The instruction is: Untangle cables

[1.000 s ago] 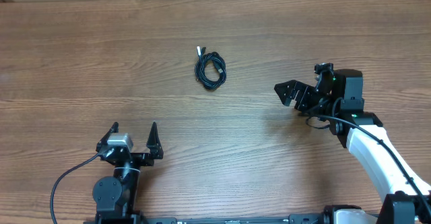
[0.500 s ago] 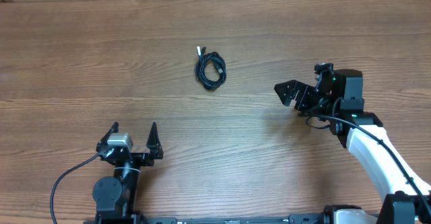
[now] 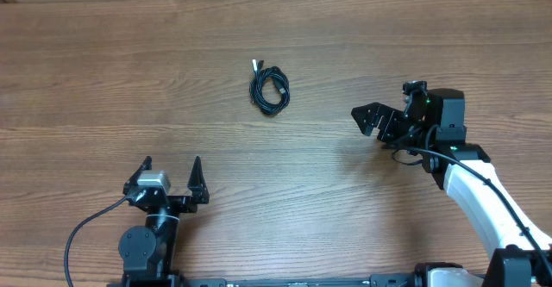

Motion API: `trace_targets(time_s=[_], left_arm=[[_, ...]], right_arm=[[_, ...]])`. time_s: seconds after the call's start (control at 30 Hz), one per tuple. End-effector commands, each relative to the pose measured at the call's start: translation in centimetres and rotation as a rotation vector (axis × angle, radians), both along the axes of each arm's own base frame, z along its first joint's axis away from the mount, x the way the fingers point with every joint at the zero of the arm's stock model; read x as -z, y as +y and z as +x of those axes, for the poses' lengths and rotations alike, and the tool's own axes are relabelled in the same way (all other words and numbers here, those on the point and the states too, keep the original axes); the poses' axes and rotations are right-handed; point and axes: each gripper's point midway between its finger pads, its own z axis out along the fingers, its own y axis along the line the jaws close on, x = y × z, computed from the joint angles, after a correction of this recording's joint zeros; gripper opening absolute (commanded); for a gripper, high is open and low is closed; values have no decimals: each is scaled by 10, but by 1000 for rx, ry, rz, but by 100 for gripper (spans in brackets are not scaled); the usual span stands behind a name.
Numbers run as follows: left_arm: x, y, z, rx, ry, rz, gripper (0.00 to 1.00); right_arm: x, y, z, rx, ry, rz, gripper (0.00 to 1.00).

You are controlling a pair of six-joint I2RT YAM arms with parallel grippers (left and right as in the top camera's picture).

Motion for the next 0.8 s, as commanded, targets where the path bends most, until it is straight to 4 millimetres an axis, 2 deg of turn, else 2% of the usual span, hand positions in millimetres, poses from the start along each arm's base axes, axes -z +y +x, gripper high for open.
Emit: trace_targets(time_s=[0.0, 0.33, 0.5, 0.63, 0.77], left_arm=[[1, 1, 0, -6, -3, 20, 100], [0, 1, 0, -6, -3, 20, 100], [-21, 9, 1, -51, -92, 25, 100], [-53, -15, -5, 87, -195, 57, 100], [-63, -33, -12, 194, -166, 55, 100]], right_arm=[[-8, -2, 8, 10, -22, -2, 100], [-8, -2, 8, 10, -22, -2, 100], [-8, -2, 8, 10, -22, -2, 100], [-8, -2, 8, 10, -22, -2, 100], [-8, -2, 8, 9, -22, -3, 100]])
